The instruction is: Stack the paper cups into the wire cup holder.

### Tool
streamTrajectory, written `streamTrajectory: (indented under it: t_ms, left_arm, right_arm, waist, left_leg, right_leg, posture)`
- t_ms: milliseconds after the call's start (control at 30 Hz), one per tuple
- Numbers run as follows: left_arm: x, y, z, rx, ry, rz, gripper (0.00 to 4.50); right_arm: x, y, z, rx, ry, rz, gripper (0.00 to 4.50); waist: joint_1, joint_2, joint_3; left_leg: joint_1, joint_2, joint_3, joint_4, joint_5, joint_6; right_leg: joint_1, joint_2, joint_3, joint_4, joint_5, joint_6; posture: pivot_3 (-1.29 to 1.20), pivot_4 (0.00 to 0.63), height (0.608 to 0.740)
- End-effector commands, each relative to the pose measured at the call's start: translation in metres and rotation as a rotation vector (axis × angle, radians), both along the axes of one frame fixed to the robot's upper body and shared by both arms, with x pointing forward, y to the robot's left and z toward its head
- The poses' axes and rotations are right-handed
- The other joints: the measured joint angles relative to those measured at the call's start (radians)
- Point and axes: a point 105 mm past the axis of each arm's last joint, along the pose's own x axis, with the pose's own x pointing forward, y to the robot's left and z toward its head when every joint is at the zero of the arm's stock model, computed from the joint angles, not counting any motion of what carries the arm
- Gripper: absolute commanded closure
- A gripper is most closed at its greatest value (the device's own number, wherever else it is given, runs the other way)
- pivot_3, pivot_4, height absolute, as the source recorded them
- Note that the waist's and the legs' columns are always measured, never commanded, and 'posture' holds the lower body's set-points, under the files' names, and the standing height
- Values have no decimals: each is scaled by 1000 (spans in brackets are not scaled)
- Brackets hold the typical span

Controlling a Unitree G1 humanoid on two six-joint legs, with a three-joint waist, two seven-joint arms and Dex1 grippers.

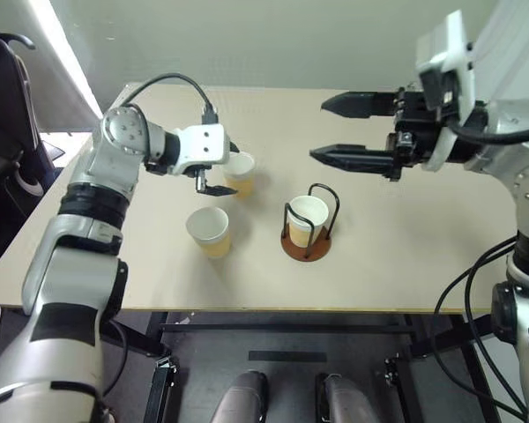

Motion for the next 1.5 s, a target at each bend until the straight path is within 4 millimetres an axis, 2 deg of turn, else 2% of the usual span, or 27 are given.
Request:
streamTrajectory:
  t_ms: [33,467,1000,1333,1500]
  left_arm:
    - [9,-1,17,43,-113,18,0]
    - [26,1,-10,171,-157,77,0]
    - [38,-11,-26,211,-210,110,0]
    - [38,-16,-39,208,-176,111,0]
    - [39,-15,-40,217,-173,122,0]
  right_arm:
    - [-12,-4,18,40,-57,12,967]
    - [-11,-12,16,43,-41,-37,967]
    - [-10,-15,12,31,-48,-63,967]
    - [-25,-18,10,-6,-78,24,967]
    - [-26,-21,7,-37,-75,28,967]
  waist:
    - [0,0,0]
    - [3,0,0]
    - [10,0,0]
    - [14,0,0]
    - [14,-1,0]
  left_leg:
    - [0,0,0,0,0,0]
    - [-1,0,0,0,0,0]
    - [-6,0,0,9,-1,-1]
    - [-10,-1,0,15,-1,0]
    - [-9,-1,2,15,-1,0]
  right_leg:
    - [0,0,0,0,0,0]
    - [-2,0,0,1,1,2]
    - [-5,0,1,6,1,3]
    - [-7,0,1,9,1,4]
    - [-8,1,1,10,0,5]
  posture:
    - [0,150,740]
    - [0,150,740]
    - [0,150,740]
    - [0,150,740]
    - [0,150,740]
